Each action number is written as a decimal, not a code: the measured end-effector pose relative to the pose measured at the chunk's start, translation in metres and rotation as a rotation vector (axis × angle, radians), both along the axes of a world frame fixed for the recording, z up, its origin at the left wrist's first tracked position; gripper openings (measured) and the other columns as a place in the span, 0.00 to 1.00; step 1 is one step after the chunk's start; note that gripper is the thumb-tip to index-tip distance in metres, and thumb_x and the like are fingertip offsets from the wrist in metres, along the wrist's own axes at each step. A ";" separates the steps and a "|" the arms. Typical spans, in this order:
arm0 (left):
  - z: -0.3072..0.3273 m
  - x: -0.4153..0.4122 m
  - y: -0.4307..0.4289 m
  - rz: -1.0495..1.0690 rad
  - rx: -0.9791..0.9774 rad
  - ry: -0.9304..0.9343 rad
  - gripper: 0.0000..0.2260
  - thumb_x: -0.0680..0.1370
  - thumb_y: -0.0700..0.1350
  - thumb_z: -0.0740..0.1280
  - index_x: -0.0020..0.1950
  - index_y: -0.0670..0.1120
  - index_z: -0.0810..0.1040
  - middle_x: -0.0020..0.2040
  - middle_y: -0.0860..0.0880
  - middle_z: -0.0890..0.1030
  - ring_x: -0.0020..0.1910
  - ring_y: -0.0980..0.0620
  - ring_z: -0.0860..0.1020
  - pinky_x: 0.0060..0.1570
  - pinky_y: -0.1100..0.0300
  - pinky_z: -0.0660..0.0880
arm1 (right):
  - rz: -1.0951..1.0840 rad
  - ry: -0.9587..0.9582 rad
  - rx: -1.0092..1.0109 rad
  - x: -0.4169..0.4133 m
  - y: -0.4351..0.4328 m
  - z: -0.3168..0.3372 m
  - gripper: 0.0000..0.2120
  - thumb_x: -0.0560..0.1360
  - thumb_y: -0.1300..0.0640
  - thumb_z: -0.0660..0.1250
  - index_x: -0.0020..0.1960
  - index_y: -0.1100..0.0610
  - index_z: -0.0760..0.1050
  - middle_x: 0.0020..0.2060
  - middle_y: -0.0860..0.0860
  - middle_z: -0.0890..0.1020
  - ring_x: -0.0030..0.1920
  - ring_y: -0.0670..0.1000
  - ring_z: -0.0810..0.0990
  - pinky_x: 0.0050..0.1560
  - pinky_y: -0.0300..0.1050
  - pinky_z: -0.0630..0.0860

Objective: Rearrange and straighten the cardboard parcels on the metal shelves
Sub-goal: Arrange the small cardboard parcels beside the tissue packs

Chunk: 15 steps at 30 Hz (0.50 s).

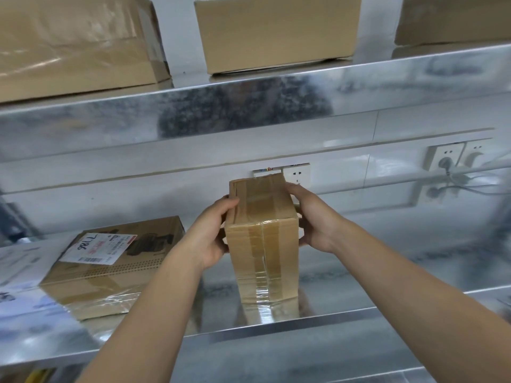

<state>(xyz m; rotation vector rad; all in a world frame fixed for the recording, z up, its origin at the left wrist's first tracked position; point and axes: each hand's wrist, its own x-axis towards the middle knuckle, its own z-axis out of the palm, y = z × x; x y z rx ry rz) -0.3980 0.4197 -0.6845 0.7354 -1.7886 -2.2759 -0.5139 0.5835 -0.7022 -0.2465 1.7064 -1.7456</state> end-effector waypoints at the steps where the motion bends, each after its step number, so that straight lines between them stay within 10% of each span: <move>1: -0.001 0.002 -0.001 0.007 0.006 -0.018 0.14 0.80 0.54 0.67 0.60 0.48 0.84 0.57 0.42 0.84 0.55 0.43 0.81 0.59 0.44 0.76 | -0.010 -0.016 0.026 0.000 0.002 -0.001 0.43 0.64 0.26 0.68 0.76 0.40 0.68 0.71 0.50 0.72 0.68 0.56 0.73 0.61 0.71 0.74; 10: -0.002 0.006 0.004 0.014 -0.050 -0.025 0.17 0.78 0.62 0.64 0.52 0.52 0.86 0.53 0.45 0.85 0.58 0.40 0.81 0.67 0.42 0.71 | 0.021 -0.075 0.090 0.005 0.010 -0.007 0.33 0.77 0.26 0.55 0.77 0.41 0.66 0.70 0.59 0.73 0.71 0.60 0.73 0.63 0.76 0.72; 15: -0.001 0.009 0.002 0.016 0.041 0.087 0.16 0.78 0.56 0.66 0.55 0.49 0.87 0.55 0.43 0.78 0.53 0.42 0.74 0.55 0.47 0.69 | 0.003 -0.057 0.006 0.005 0.013 -0.006 0.29 0.79 0.30 0.57 0.75 0.43 0.70 0.69 0.51 0.76 0.70 0.53 0.74 0.68 0.73 0.70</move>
